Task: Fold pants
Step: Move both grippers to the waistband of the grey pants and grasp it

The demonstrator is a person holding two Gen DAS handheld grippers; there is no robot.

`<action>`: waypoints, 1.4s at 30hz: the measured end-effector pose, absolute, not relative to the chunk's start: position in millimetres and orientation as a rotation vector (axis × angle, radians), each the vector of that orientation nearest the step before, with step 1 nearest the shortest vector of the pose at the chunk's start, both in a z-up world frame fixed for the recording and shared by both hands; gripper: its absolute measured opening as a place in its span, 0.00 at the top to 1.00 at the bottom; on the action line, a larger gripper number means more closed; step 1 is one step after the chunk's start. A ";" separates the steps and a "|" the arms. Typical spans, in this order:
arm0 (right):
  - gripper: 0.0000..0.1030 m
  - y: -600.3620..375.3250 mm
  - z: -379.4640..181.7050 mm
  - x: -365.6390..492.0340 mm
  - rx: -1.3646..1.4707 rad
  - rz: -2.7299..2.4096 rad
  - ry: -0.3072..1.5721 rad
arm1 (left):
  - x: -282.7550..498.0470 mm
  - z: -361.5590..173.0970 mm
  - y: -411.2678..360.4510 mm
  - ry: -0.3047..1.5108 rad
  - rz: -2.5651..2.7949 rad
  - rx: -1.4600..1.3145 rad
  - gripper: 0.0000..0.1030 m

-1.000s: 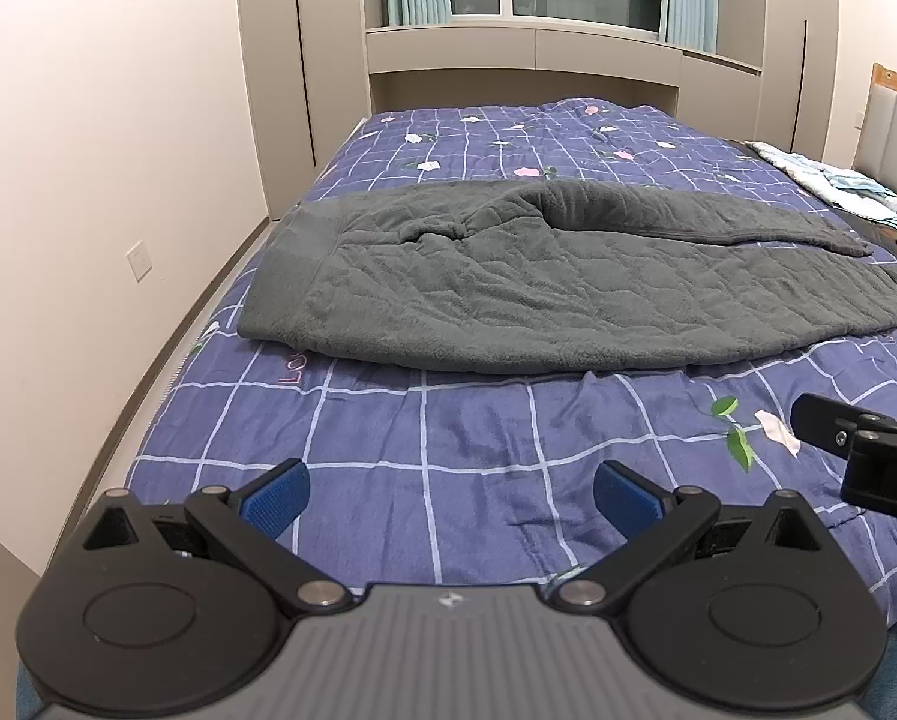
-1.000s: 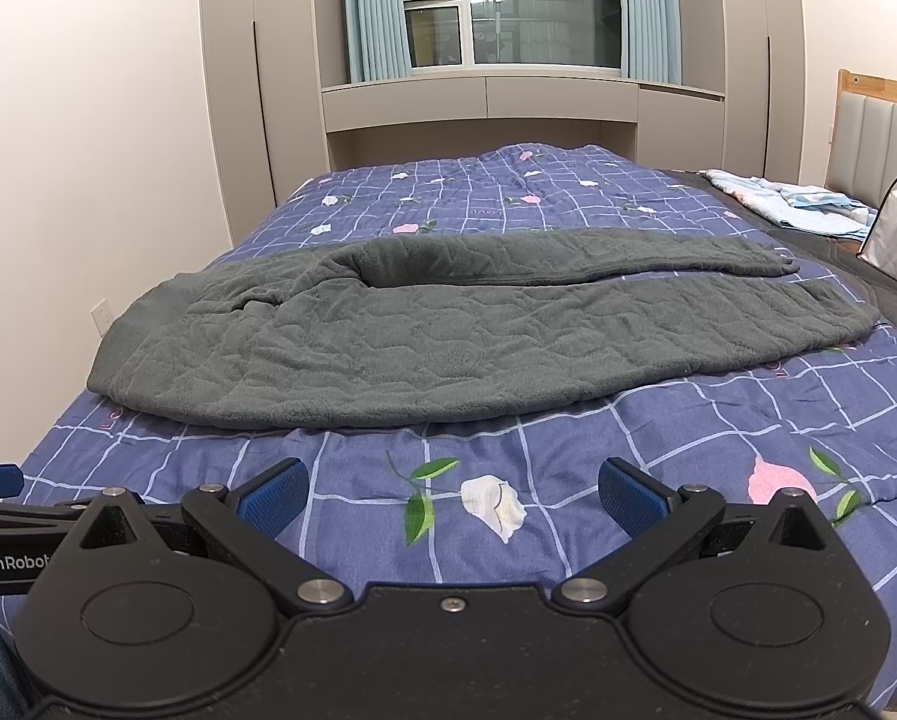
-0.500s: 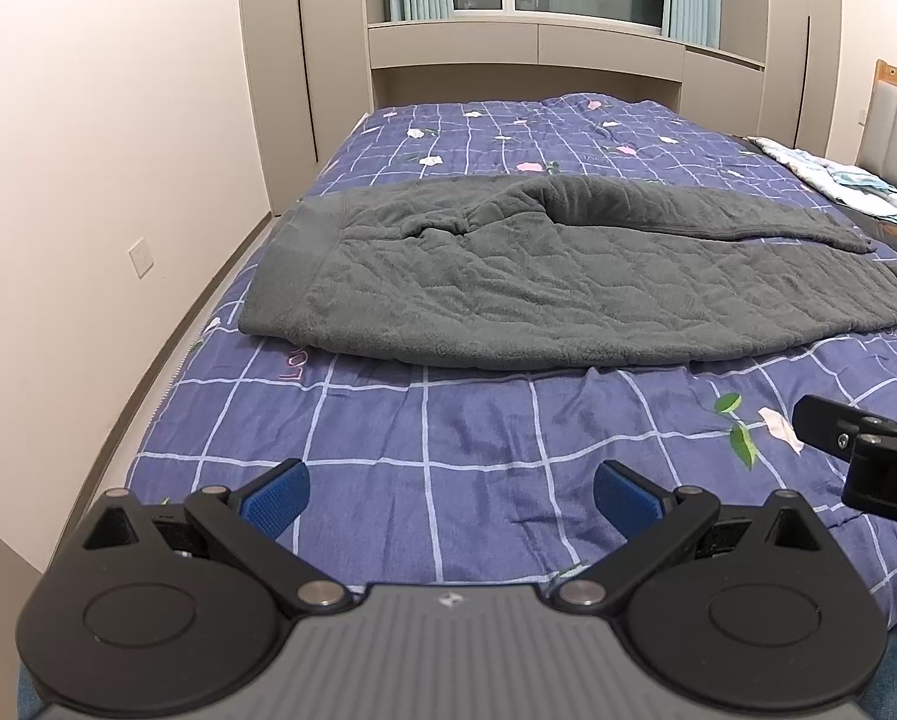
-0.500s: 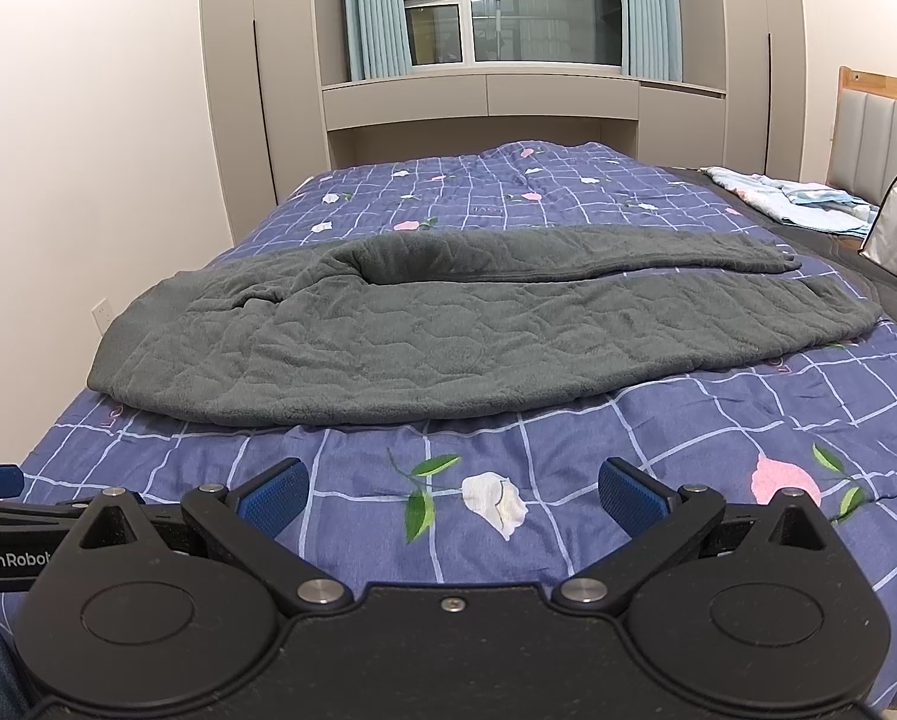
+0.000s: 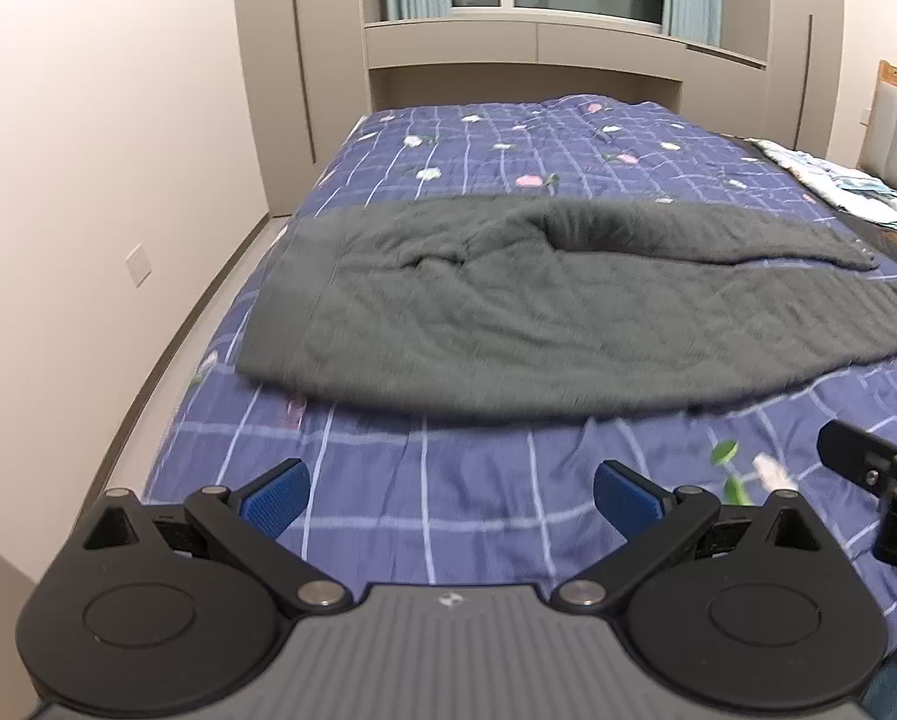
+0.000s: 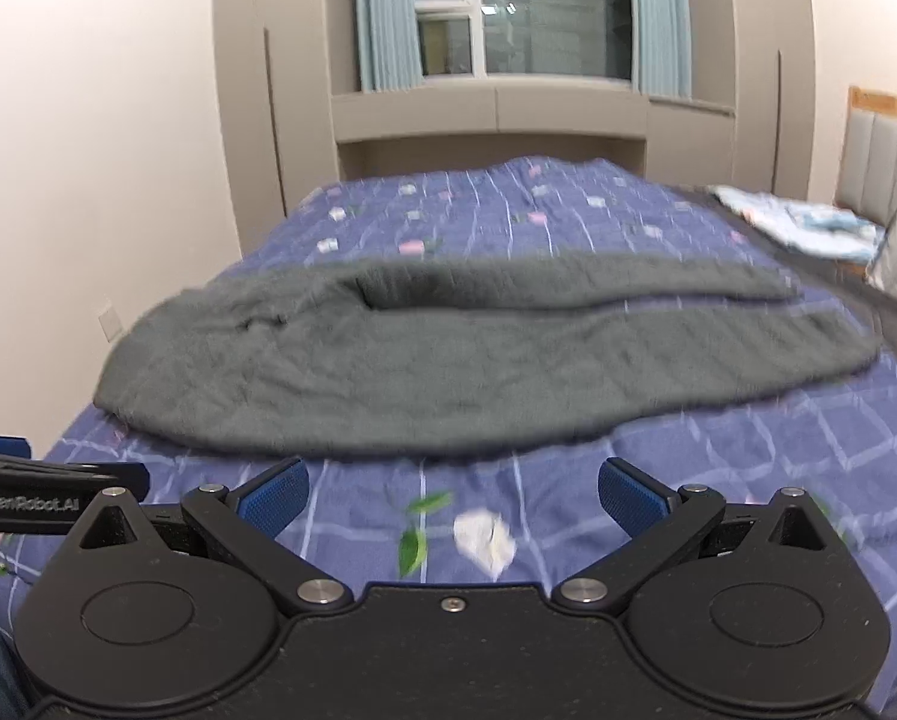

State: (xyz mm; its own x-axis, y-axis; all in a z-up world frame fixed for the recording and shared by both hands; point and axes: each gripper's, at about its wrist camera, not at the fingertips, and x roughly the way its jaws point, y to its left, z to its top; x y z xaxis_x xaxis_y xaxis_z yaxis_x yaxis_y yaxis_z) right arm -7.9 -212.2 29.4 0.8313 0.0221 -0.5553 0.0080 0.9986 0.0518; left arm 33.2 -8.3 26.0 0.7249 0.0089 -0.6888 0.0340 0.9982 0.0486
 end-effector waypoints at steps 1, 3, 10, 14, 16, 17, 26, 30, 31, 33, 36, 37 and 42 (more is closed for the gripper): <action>0.00 -214.3 35.3 -6.9 0.041 0.027 0.566 | 36.6 32.0 -9.2 0.751 -0.020 0.065 0.00; 0.00 -219.0 45.3 -1.4 0.027 0.059 0.536 | 44.8 42.9 -10.2 0.725 -0.026 0.080 0.00; 0.00 -248.3 67.7 38.5 0.066 0.129 0.511 | 91.0 63.8 -7.2 0.725 -0.018 0.090 0.00; 0.00 -262.5 73.9 70.6 0.055 0.153 0.521 | 127.7 66.8 -8.1 0.746 -0.008 0.109 0.00; 0.00 -267.5 75.4 86.8 0.056 0.178 0.525 | 144.8 66.4 -6.5 0.752 -0.003 0.119 0.00; 0.00 -269.4 76.3 95.4 0.054 0.187 0.531 | 154.9 66.5 -6.0 0.756 -0.001 0.126 0.00; 0.00 -288.4 69.8 195.1 -0.052 0.302 0.613 | 245.9 60.9 7.3 0.757 0.030 0.185 0.00; 0.00 -302.3 60.5 252.1 -0.082 0.326 0.642 | 293.4 51.3 16.7 0.762 0.053 0.212 0.00; 0.00 -305.9 57.8 267.9 -0.084 0.327 0.656 | 305.9 48.6 19.0 0.764 0.055 0.218 0.00; 0.00 -312.5 50.8 299.9 -0.091 0.335 0.687 | 329.3 43.0 21.9 0.769 0.055 0.227 0.00; 0.00 -316.6 40.2 345.7 -0.142 0.344 0.714 | 362.2 33.8 26.2 0.773 0.047 0.237 0.00; 0.00 -317.0 36.8 360.4 -0.158 0.357 0.721 | 372.3 30.7 27.9 0.773 0.044 0.242 0.00; 0.01 -313.8 16.8 427.3 -0.174 0.463 0.762 | 419.0 15.3 32.9 0.763 -0.022 0.291 0.00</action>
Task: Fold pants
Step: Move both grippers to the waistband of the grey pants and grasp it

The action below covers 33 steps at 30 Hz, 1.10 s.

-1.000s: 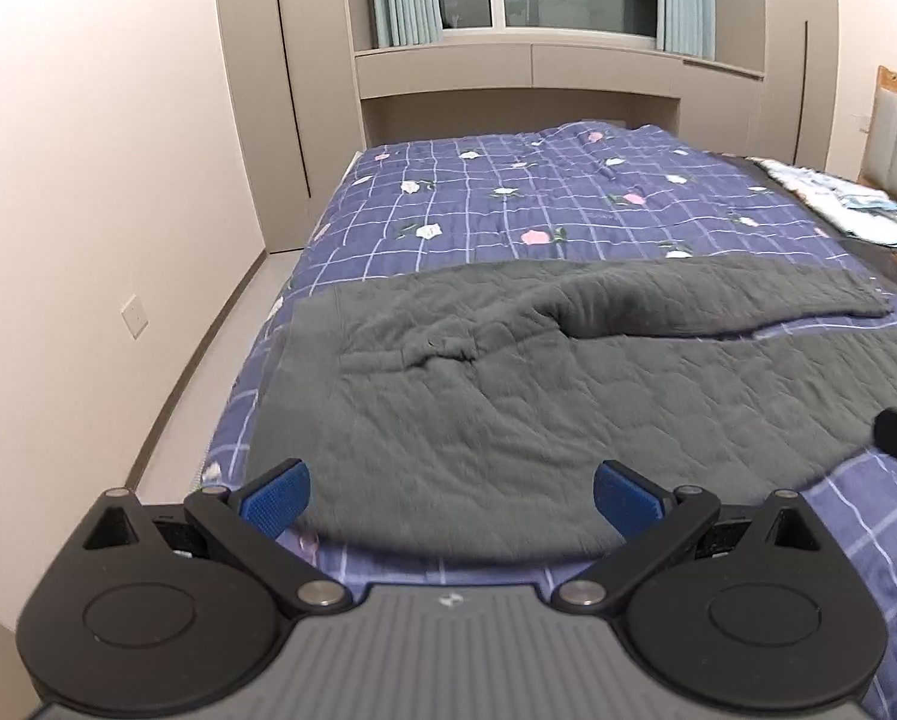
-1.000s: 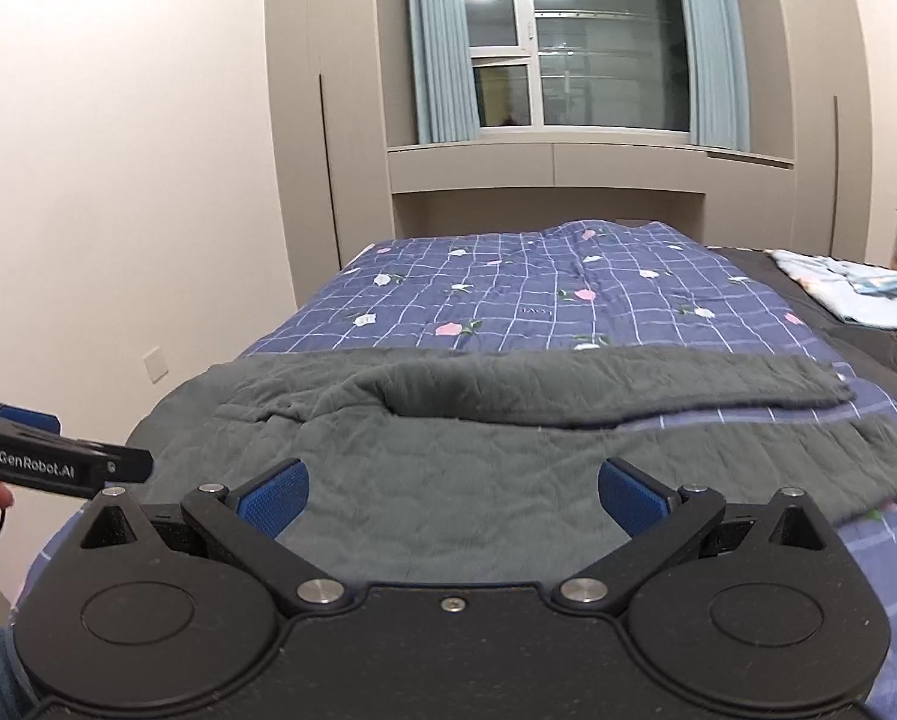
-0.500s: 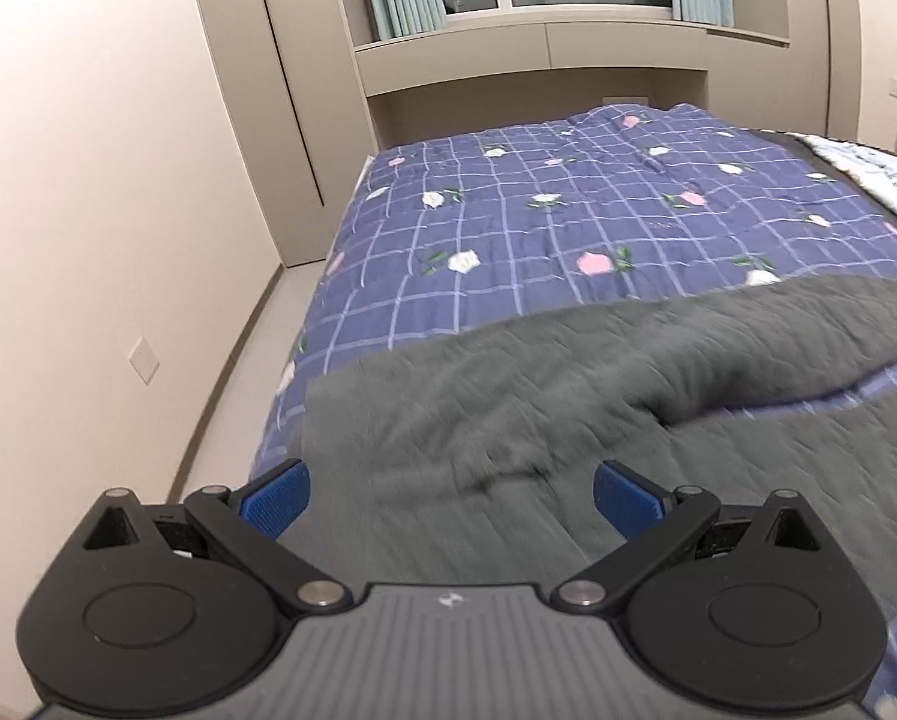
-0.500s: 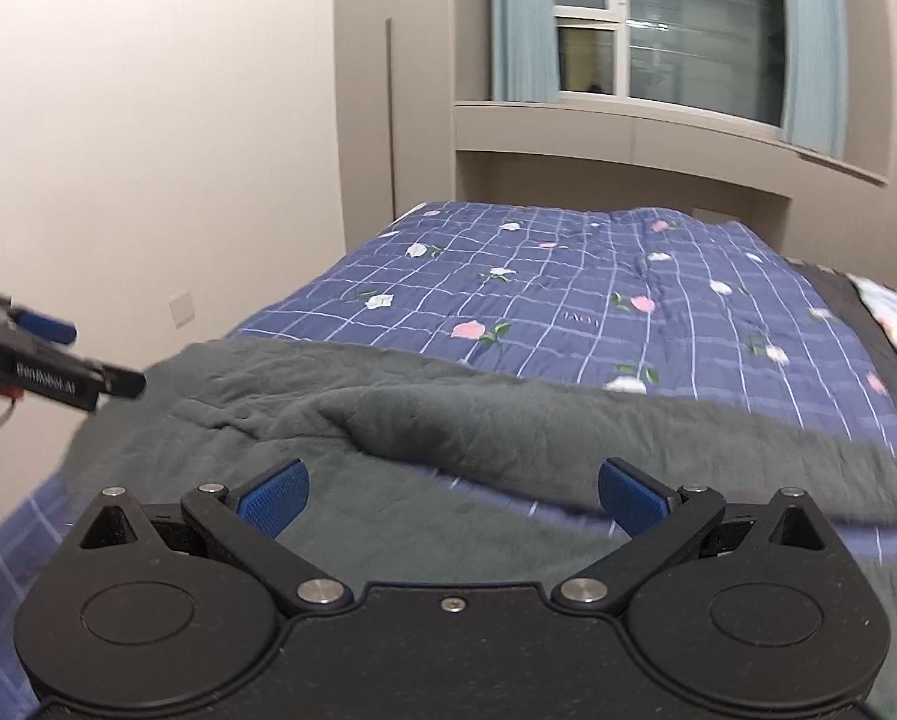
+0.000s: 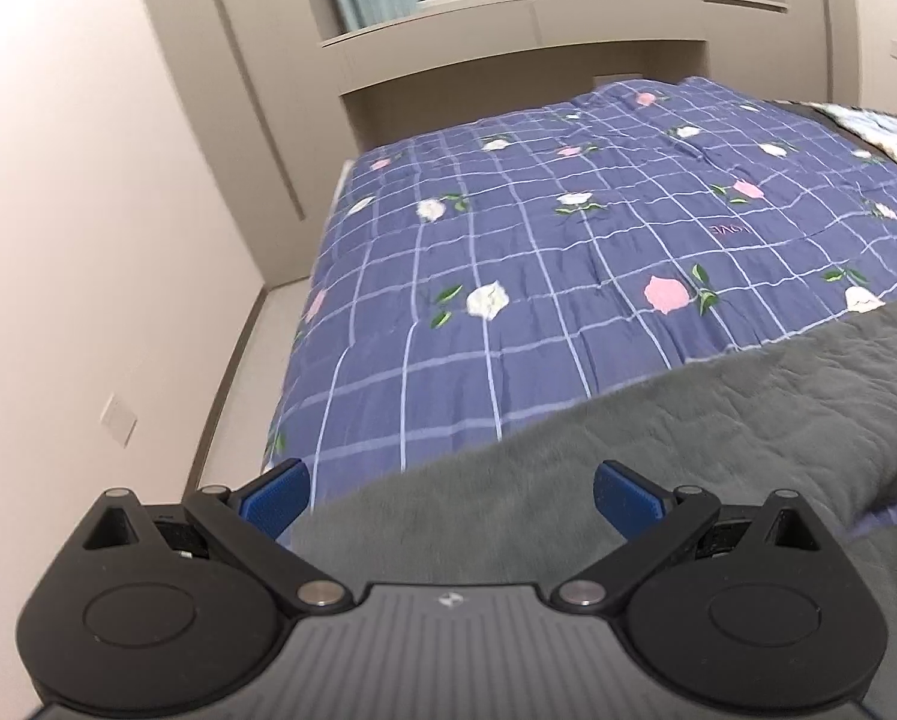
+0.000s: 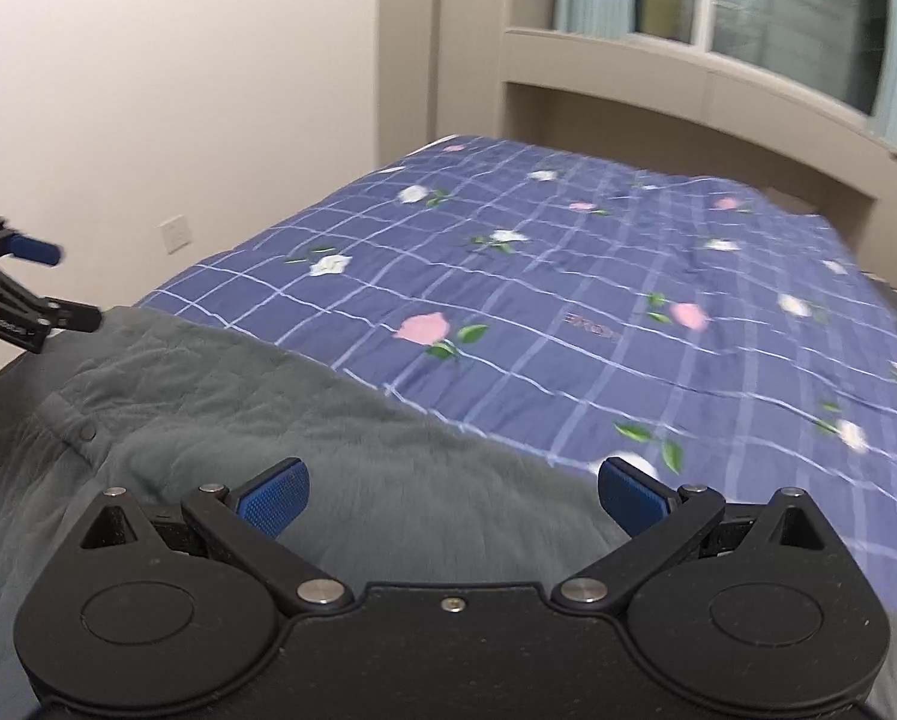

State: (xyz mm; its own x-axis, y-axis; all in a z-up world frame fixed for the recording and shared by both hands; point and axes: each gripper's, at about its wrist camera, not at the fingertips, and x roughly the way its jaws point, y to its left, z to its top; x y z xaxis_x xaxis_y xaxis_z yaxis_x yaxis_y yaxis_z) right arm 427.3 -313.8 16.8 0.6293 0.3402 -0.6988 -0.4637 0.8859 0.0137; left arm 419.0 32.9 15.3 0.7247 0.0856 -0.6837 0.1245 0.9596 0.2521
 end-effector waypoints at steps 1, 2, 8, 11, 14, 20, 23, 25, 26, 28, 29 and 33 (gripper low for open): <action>0.01 -313.2 12.2 439.4 -0.169 0.481 0.776 | 427.9 13.5 33.1 0.754 -0.040 0.312 0.00; 0.01 -311.8 7.5 450.3 -0.165 0.496 0.789 | 434.7 11.6 33.3 0.746 -0.066 0.329 0.00; 0.09 -301.7 -17.1 501.7 -0.132 0.600 0.849 | 474.2 -3.7 35.3 0.720 -0.304 0.401 0.00; 0.17 -297.9 -27.9 516.9 -0.156 0.625 0.877 | 492.6 -9.6 37.8 0.756 -0.409 0.379 0.00; 0.23 -294.3 -37.3 528.9 -0.185 0.641 0.905 | 507.7 -18.7 40.2 0.811 -0.472 0.361 0.00; 0.25 -288.8 -57.5 550.5 -0.194 0.682 0.970 | 532.3 -41.4 49.2 0.962 -0.486 0.333 0.00; 0.25 -284.9 -69.1 557.9 -0.213 0.710 1.031 | 538.9 -50.1 54.0 1.041 -0.497 0.318 0.01; 0.26 -285.2 -72.0 558.5 -0.224 0.723 1.048 | 538.0 -50.6 58.1 1.052 -0.505 0.304 0.01; 0.26 -287.6 -71.5 558.7 -0.224 0.728 1.050 | 538.6 -50.7 58.8 1.060 -0.514 0.293 0.01; 0.26 -295.6 -70.0 558.9 -0.224 0.720 1.059 | 540.1 -50.4 59.1 1.065 -0.523 0.281 0.01; 0.25 -301.0 -69.4 559.5 -0.224 0.709 1.064 | 540.9 -50.0 59.4 1.060 -0.520 0.280 0.02; 0.31 -323.2 -72.2 559.5 -0.203 0.668 1.101 | 547.7 -51.9 56.9 1.094 -0.520 0.263 0.19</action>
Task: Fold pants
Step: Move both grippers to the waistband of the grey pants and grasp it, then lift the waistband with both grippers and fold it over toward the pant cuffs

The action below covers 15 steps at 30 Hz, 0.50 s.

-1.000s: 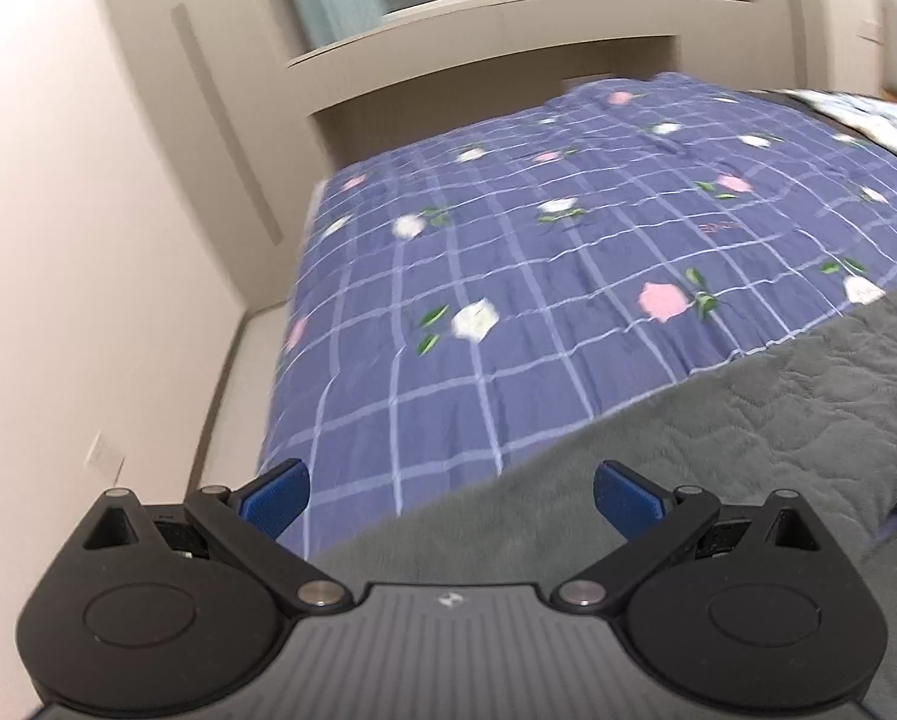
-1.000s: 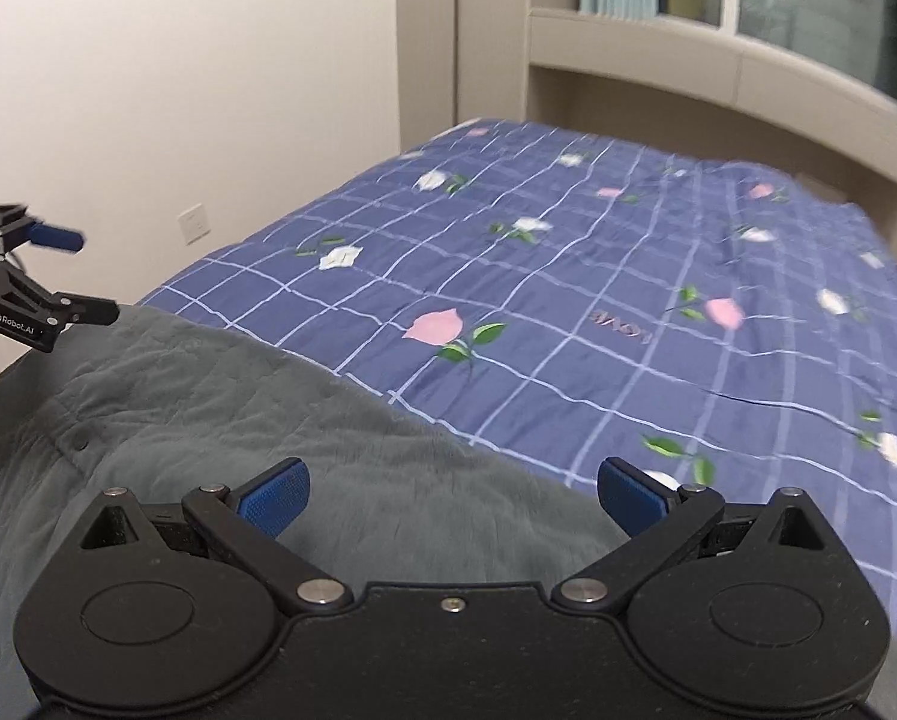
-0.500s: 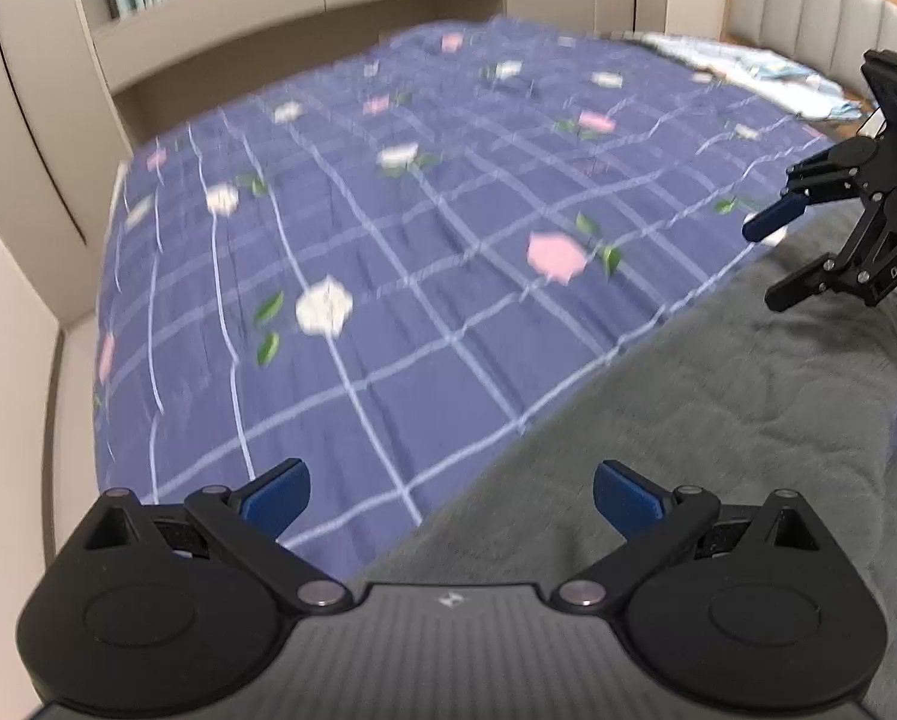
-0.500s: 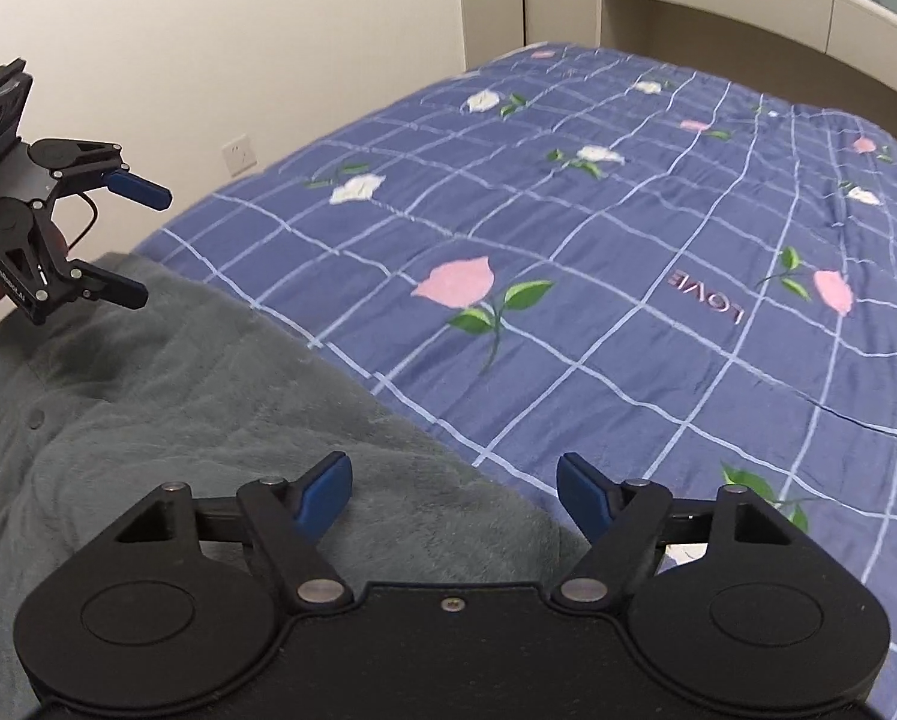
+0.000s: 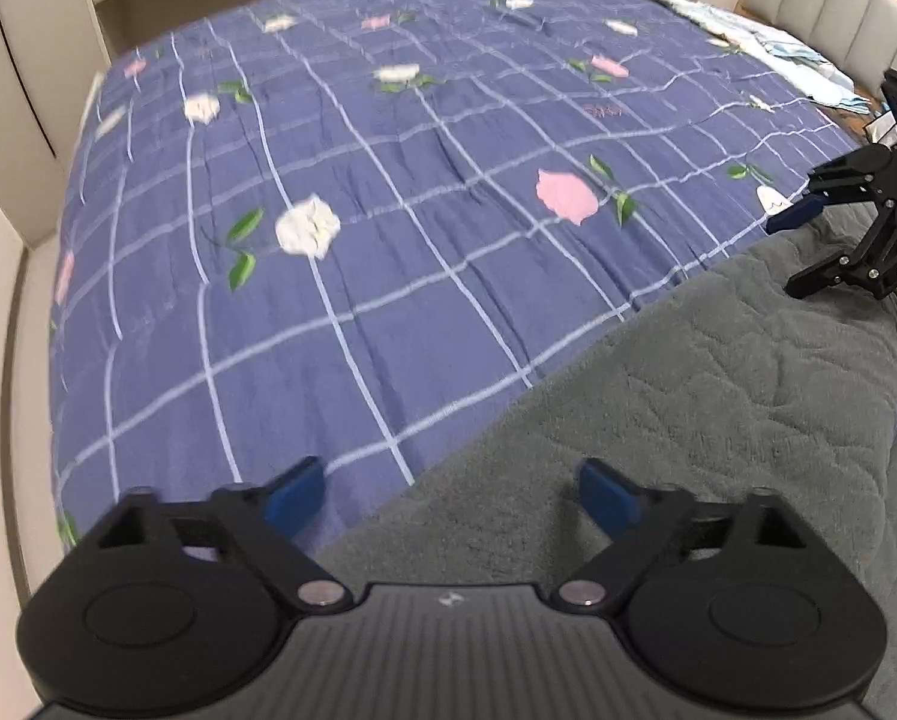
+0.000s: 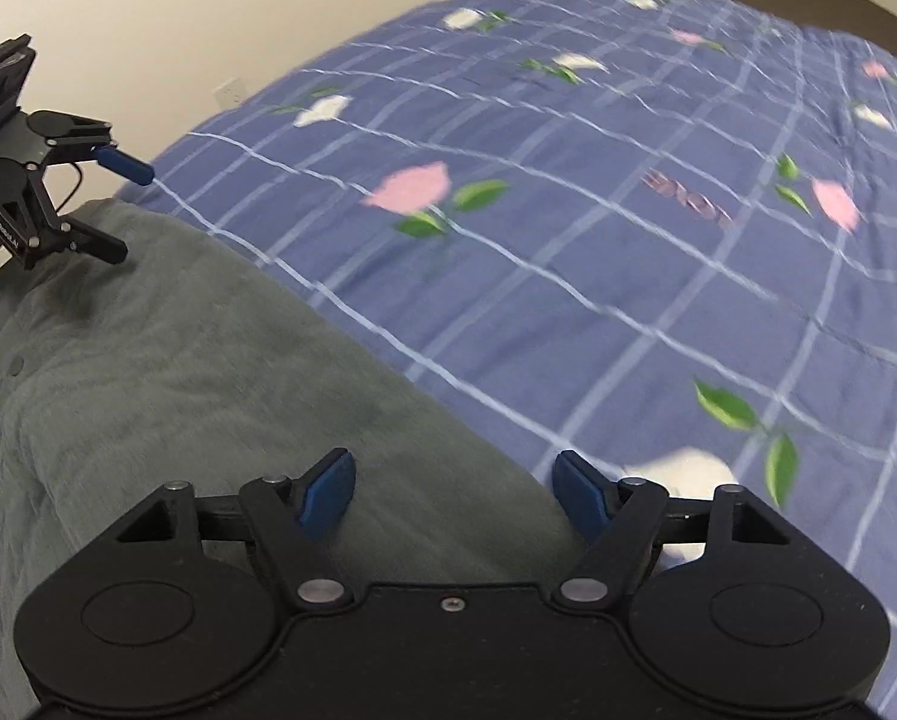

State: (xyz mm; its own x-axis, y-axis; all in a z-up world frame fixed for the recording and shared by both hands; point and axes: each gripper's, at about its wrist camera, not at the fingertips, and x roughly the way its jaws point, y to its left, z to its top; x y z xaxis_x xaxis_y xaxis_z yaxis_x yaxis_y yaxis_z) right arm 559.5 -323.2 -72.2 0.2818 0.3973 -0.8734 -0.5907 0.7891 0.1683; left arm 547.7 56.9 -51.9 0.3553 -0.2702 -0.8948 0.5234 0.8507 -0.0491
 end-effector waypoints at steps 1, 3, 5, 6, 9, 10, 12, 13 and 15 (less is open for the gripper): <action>0.34 -325.2 -73.5 558.5 -0.203 0.666 1.104 | 549.1 -54.4 56.7 1.120 -0.521 0.258 0.28; 0.44 -324.7 -74.5 554.4 -0.225 0.655 1.101 | 549.8 -58.7 54.5 1.160 -0.506 0.263 0.39; 0.56 -324.4 -71.9 550.6 -0.245 0.647 1.093 | 545.3 -59.0 53.2 1.163 -0.506 0.277 0.46; 0.65 -324.6 -69.8 548.4 -0.249 0.641 1.088 | 542.8 -58.2 52.1 1.164 -0.503 0.289 0.53; 0.80 -319.6 -62.9 536.3 -0.308 0.625 1.064 | 538.5 -56.9 49.6 1.179 -0.460 0.307 0.77; 0.81 -317.2 -60.6 532.1 -0.330 0.615 1.052 | 537.2 -55.2 49.2 1.184 -0.444 0.293 0.82; 0.85 -311.4 -55.3 525.6 -0.368 0.592 1.026 | 532.6 -50.5 47.2 1.169 -0.436 0.281 0.88; 0.86 -308.8 -52.4 522.7 -0.388 0.580 1.013 | 528.2 -46.3 44.1 1.148 -0.427 0.302 0.89; 0.87 -303.4 -43.3 519.3 -0.418 0.541 0.976 | 521.4 -36.6 40.3 1.108 -0.411 0.330 0.90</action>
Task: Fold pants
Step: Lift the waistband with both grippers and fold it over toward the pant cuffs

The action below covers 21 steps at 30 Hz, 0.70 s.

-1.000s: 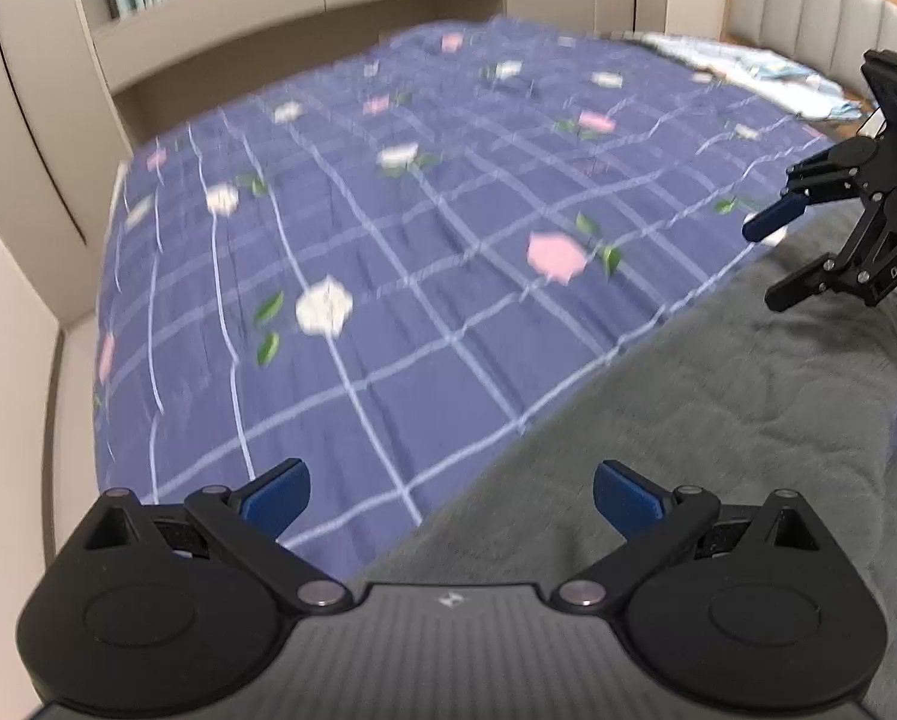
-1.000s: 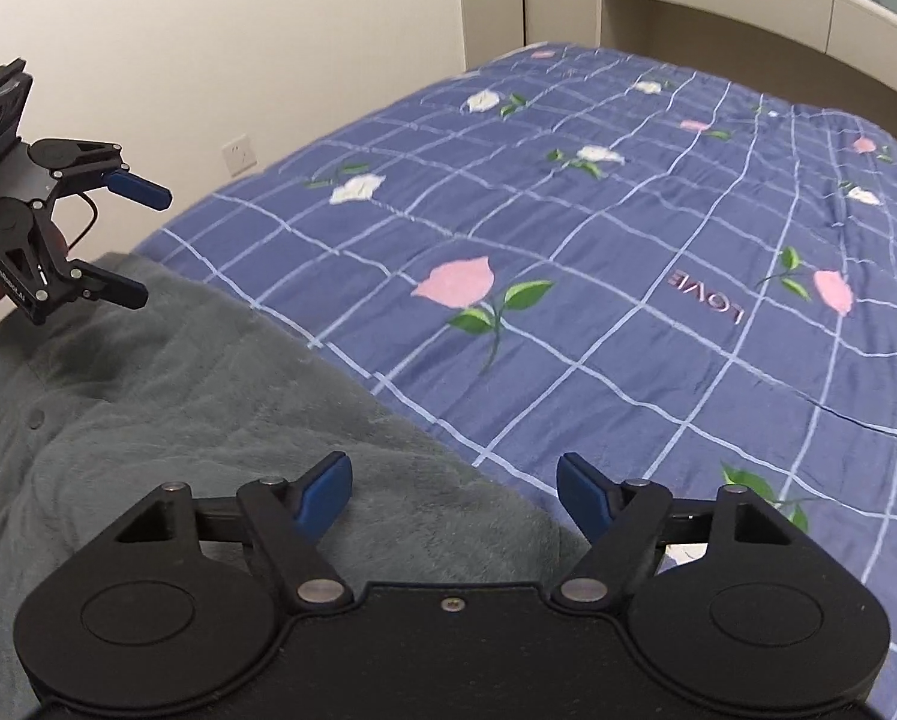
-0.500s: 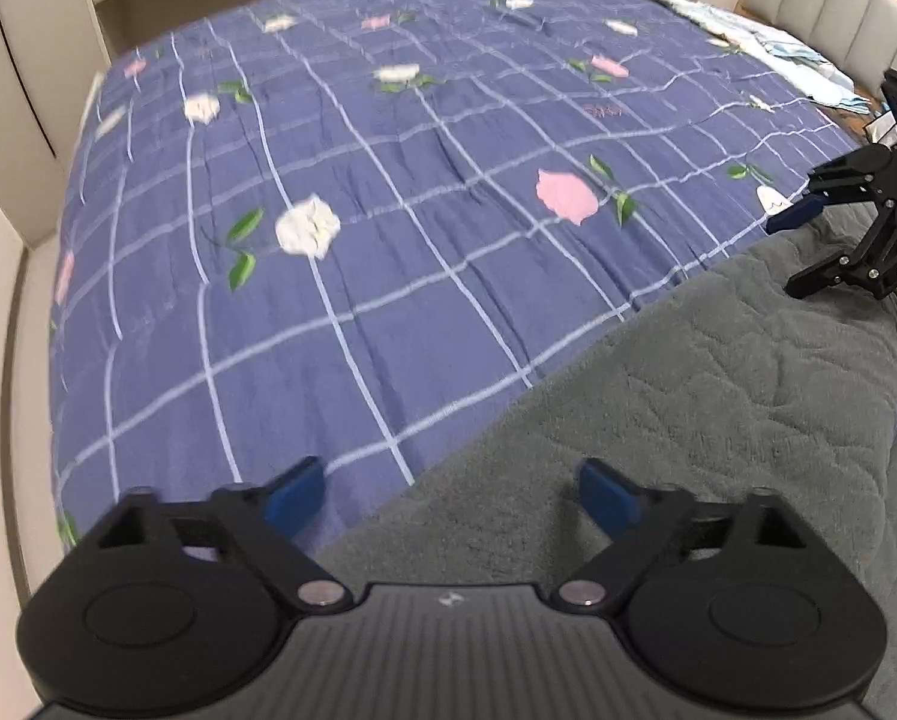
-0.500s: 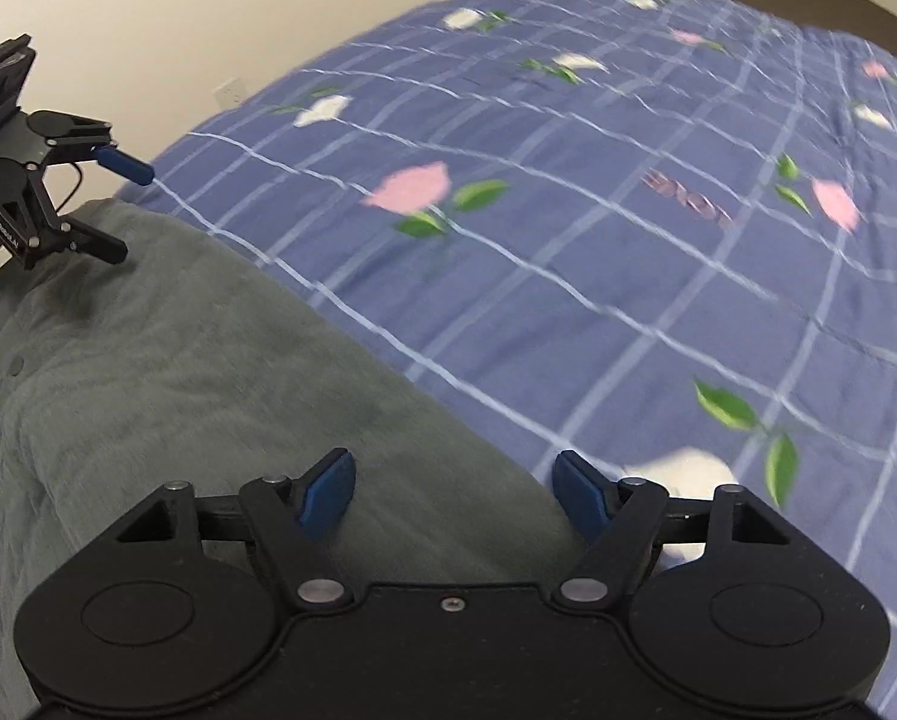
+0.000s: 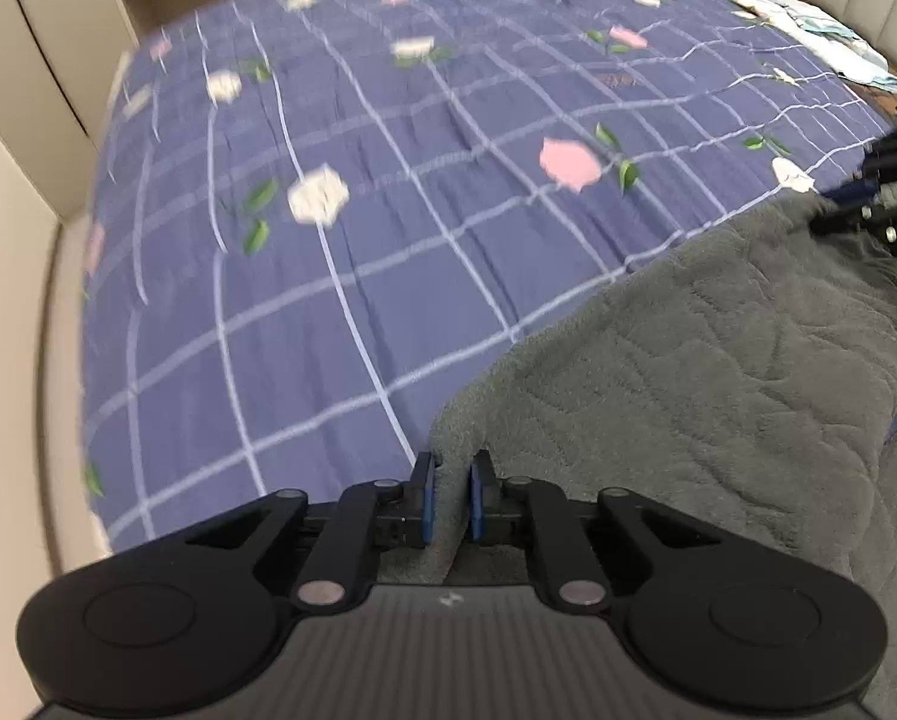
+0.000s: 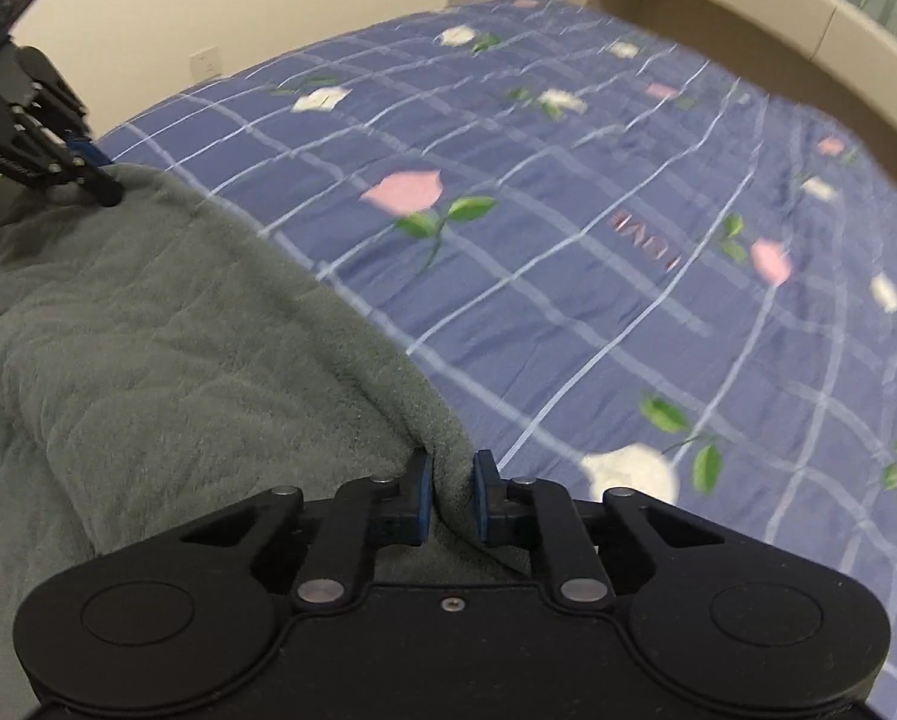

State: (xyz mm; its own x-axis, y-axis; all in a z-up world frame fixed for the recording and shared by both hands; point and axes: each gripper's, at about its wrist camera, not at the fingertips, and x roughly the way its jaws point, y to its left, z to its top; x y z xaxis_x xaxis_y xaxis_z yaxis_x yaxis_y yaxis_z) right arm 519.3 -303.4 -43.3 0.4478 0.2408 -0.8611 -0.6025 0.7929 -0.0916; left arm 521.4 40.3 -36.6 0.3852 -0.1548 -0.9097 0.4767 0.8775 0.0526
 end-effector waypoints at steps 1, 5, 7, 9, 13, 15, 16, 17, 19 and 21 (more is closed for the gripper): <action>0.87 -300.5 -36.6 519.1 -0.423 0.516 0.953 | 517.6 -28.8 40.5 1.084 -0.400 0.329 0.90; 0.88 -287.5 -9.0 521.9 -0.473 0.492 0.862 | 512.7 -2.5 52.6 1.036 -0.344 0.264 0.91; 0.88 -279.7 2.3 523.5 -0.500 0.491 0.807 | 511.3 4.5 61.2 1.014 -0.319 0.238 0.91; 0.88 -269.4 6.2 527.7 -0.527 0.486 0.762 | 512.8 3.3 68.1 1.008 -0.303 0.224 0.91; 0.88 -254.2 -15.5 541.9 -0.540 0.471 0.785 | 519.5 -15.5 71.8 1.043 -0.280 0.204 0.91; 0.88 -251.5 -26.4 542.8 -0.544 0.464 0.795 | 521.2 -21.8 70.8 1.047 -0.276 0.193 0.91; 0.88 -251.8 -29.5 541.9 -0.540 0.461 0.793 | 521.4 -23.6 70.8 1.048 -0.275 0.190 0.91; 0.88 -253.5 -30.3 541.1 -0.530 0.461 0.789 | 521.4 -24.6 70.1 1.047 -0.276 0.191 0.91; 0.87 -257.8 -28.9 541.7 -0.499 0.457 0.785 | 518.5 -25.1 69.8 1.045 -0.273 0.191 0.91; 0.87 -257.4 -28.6 541.7 -0.489 0.460 0.792 | 517.6 -24.7 70.1 1.045 -0.269 0.187 0.90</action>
